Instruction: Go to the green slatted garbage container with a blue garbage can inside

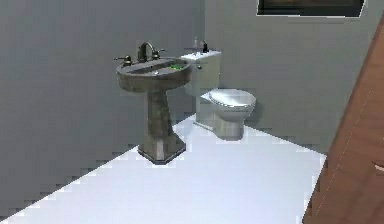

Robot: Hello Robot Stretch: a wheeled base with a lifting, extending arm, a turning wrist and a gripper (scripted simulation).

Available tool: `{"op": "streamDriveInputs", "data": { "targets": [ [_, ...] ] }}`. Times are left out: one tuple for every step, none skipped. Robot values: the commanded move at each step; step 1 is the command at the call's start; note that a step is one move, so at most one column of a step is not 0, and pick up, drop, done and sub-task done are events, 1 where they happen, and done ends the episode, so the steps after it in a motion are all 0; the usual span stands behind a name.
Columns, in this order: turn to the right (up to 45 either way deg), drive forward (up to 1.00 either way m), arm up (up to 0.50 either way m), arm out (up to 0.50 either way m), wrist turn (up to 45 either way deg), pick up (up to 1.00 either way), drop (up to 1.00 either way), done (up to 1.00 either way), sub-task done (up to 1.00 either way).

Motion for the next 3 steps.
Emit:
{"op": "streamDriveInputs", "data": {
  "targets": [
    [-33.0,0.00,0.00,0.00,0.0,0.00,0.00,0.00,0.00],
    [0.0,0.20,0.00,0.00,0.0,0.00,0.00,0.00,0.00],
    [-45.0,0.00,0.00,0.00,0.0,0.00,0.00,0.00,0.00]
  ]
}}
